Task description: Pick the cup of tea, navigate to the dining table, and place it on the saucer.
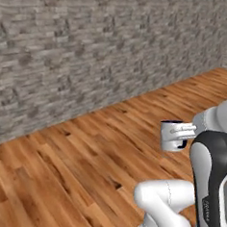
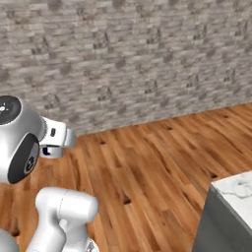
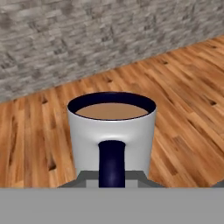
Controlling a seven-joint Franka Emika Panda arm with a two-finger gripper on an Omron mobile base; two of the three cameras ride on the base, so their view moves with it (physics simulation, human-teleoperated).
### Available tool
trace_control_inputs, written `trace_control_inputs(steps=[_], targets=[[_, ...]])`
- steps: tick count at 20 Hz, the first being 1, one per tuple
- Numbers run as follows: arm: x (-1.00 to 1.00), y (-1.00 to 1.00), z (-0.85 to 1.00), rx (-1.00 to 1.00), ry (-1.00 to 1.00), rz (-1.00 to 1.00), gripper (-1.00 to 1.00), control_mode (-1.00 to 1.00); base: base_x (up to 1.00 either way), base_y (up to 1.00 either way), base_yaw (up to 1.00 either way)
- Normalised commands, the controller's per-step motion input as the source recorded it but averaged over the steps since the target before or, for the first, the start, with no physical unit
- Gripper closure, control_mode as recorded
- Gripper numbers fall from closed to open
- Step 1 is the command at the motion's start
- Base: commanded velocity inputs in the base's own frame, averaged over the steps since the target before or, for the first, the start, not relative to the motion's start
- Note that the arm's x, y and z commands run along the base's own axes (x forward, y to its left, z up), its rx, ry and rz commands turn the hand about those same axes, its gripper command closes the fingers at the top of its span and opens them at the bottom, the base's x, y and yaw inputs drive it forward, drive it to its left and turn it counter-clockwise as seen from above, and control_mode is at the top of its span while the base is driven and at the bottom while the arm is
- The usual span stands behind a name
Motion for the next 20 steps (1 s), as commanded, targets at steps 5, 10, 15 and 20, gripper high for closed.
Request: trace_control_inputs(steps=[5, 10, 15, 20], targets=[[0.0, 0.0, 0.0, 0.0, 0.0, 0.0, 1.0, 1.0, 1.0, 0.03, -0.27], [0.0, 0.0, 0.0, 0.0, 0.0, 0.0, 1.0, 1.0, 1.0, 0.0, -0.37], [0.0, 0.0, 0.0, 0.0, 0.0, 0.0, 1.0, 1.0, 1.0, 0.0, -0.42], [0.0, 0.0, 0.0, 0.0, 0.0, 0.0, 1.0, 1.0, 1.0, 0.0, -0.44]])
